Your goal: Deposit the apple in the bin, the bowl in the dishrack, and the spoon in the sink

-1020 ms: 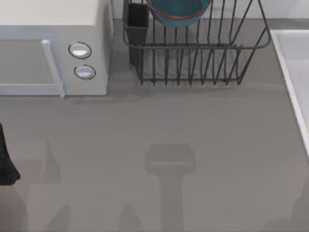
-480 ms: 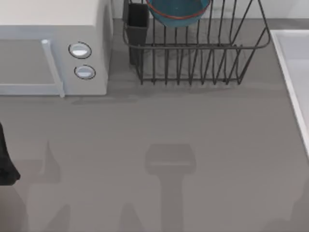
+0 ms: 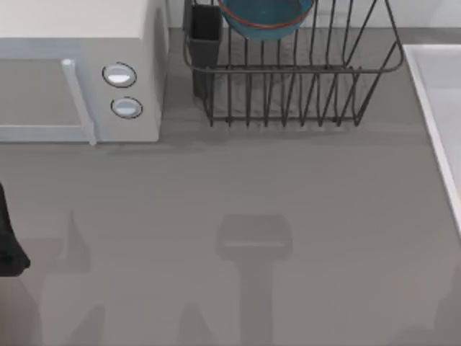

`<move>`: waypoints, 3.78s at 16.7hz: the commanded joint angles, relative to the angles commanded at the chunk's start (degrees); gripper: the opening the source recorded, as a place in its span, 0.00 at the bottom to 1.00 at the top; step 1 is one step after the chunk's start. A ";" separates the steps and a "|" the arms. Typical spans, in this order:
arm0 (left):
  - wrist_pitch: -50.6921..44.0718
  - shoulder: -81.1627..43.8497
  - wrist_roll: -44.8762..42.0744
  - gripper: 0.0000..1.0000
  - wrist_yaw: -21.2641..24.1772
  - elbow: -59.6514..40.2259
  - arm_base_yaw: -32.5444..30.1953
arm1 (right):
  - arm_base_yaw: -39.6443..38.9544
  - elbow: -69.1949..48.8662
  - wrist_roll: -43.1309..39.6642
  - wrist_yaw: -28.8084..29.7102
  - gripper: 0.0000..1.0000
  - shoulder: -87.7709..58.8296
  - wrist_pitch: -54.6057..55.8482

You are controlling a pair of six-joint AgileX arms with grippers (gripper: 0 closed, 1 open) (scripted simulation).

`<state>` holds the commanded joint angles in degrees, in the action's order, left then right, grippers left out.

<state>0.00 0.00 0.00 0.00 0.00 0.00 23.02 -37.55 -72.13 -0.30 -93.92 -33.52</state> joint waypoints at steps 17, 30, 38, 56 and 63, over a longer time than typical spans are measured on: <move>0.00 0.00 0.00 1.00 0.00 0.00 0.00 | 0.03 -18.18 1.93 -0.07 0.00 13.85 -31.98; 0.00 0.00 0.00 1.00 0.00 0.00 0.00 | -5.00 -57.35 5.57 0.33 0.00 -16.96 -45.81; 0.00 0.00 0.00 1.00 0.00 0.00 0.00 | -11.39 -107.37 12.86 0.69 0.00 -49.58 -59.87; 0.00 0.00 0.00 1.00 0.00 0.00 0.00 | -15.02 -119.18 18.08 1.10 0.00 -60.40 -57.85; 0.00 0.00 0.00 1.00 0.00 0.00 0.00 | -15.03 -102.32 17.94 1.09 0.00 -55.46 -46.56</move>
<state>0.00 0.00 0.00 0.00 0.00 0.00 7.99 -139.87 -54.19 0.79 -149.38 -80.08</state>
